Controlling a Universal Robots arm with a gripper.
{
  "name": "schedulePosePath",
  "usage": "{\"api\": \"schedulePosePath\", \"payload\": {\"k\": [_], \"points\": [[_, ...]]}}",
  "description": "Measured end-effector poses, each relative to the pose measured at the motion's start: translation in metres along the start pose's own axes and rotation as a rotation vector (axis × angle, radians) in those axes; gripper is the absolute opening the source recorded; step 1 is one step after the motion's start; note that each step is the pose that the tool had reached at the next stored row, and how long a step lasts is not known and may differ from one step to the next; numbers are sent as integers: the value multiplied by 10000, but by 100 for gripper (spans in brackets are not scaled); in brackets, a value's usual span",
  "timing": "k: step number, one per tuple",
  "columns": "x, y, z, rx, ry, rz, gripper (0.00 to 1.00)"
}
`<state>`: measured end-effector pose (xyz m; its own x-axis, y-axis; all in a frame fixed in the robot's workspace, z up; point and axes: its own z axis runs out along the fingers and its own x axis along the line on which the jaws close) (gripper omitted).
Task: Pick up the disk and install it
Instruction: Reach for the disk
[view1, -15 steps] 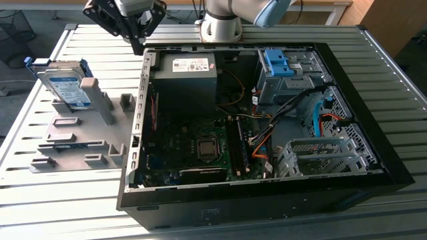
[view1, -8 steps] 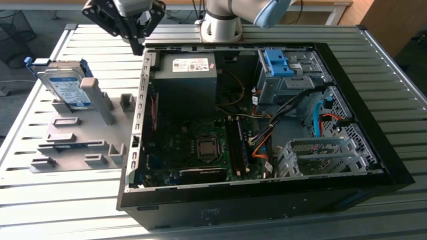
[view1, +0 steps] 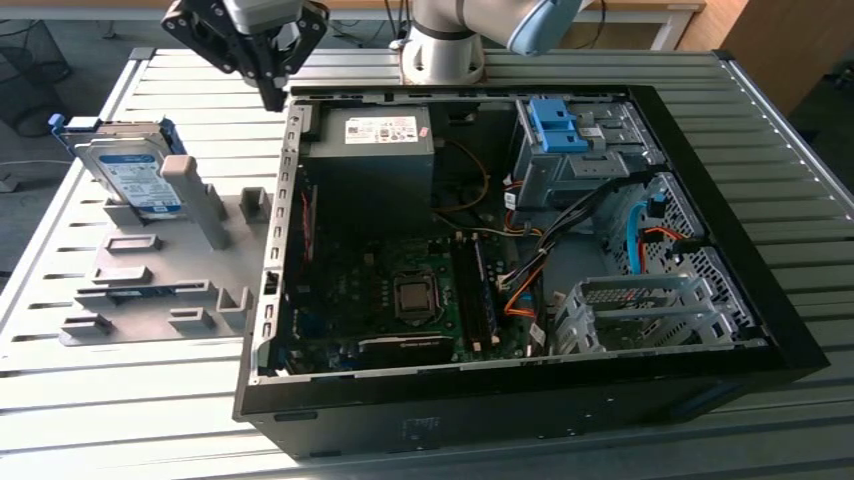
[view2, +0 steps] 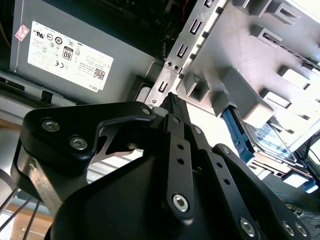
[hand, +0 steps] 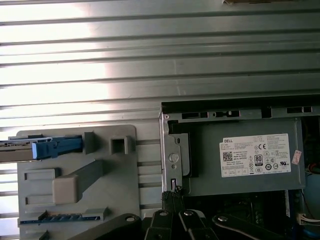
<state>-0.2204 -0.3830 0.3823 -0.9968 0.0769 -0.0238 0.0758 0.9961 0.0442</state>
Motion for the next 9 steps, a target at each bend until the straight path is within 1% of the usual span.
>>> {"api": "schedulePosePath", "payload": {"k": [9], "points": [[19, -2, 6, 0, 0, 0, 11]]}}
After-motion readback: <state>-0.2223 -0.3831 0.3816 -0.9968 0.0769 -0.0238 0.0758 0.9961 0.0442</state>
